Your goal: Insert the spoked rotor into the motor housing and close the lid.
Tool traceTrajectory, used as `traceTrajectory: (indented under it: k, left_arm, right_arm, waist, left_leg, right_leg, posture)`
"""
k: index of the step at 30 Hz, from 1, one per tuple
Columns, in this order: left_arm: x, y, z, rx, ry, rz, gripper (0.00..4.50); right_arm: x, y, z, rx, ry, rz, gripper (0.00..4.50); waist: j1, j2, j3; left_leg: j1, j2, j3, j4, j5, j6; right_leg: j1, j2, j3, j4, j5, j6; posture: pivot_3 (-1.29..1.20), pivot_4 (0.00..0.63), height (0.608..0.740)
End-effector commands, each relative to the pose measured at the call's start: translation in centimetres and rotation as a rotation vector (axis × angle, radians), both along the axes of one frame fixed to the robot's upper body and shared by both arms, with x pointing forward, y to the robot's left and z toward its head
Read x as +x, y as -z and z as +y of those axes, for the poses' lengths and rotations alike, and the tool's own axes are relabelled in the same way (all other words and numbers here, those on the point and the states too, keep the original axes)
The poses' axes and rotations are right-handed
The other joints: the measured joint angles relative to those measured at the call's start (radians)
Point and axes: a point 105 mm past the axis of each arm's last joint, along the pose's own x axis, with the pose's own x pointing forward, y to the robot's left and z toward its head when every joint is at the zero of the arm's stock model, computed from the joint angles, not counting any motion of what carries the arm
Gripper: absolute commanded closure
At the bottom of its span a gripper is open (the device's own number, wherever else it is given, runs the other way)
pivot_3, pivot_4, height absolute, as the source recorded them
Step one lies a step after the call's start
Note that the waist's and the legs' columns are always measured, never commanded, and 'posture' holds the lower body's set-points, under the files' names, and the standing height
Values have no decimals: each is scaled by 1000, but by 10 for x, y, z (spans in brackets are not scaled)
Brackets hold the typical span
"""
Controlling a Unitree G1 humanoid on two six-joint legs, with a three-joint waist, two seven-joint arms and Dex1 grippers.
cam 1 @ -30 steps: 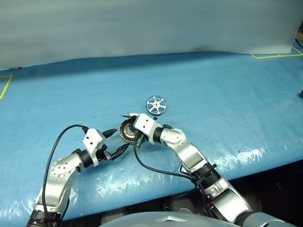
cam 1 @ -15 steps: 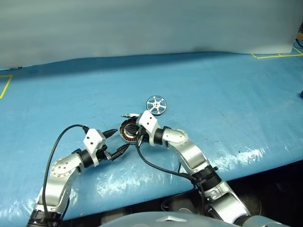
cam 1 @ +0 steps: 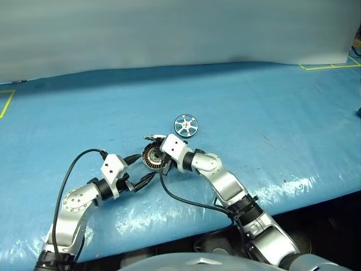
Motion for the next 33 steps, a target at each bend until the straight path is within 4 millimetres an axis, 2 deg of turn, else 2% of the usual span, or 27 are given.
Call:
traceTrajectory:
  k: [1,13,17,20,26,29,33]
  left_arm:
    - [1,-7,-2,-2,5,-41,371]
    - [3,-8,-2,-3,-5,-50,371]
    - [2,-7,-2,-6,-12,-49,371]
    - [2,-6,-2,-7,-15,-48,371]
    - [1,-7,-2,-8,-17,-48,371]
    - [1,-7,-2,-9,-18,-48,371]
    - [2,-8,-1,-7,-20,-53,371]
  right_arm:
    - [-6,37,-11,-152,14,32,4479]
    - [-14,25,0,-57,-47,68,4479]
    - [-13,41,-6,-184,-66,14,4479]
    - [-19,63,-12,-320,-111,-4,4479]
    - [-16,71,-18,-345,-76,7,4479]
    - [-11,62,-15,-224,-10,82,4479]
    - [-1,29,-8,39,71,167,4479]
  waist:
    - [0,-1,-2]
    - [-2,-1,-2]
    - [-2,-1,-2]
    - [-3,0,-3]
    - [-2,1,-8]
    - [-2,3,-12]
    - [-1,2,-12]
  left_leg:
    - [1,0,0,0,0,0]
    - [3,1,-2,0,0,1]
    - [3,1,-1,-1,0,1]
    - [3,1,-2,-1,0,1]
    - [13,1,-1,-4,0,1]
    - [14,2,-1,-4,0,1]
    - [14,2,-1,-4,0,1]
  right_leg:
    - [1,0,0,0,0,0]
    - [1,1,0,2,0,-1]
    - [1,1,0,2,0,-1]
    - [2,1,0,1,0,-2]
    - [4,1,0,1,-4,3]
    - [5,1,0,2,-4,3]
    - [5,1,0,2,-2,0]
  posture:
    - [0,150,740]
    - [0,150,740]
    - [0,150,740]
    - [0,150,740]
    - [0,150,740]
    - [0,150,740]
    - [0,150,740]
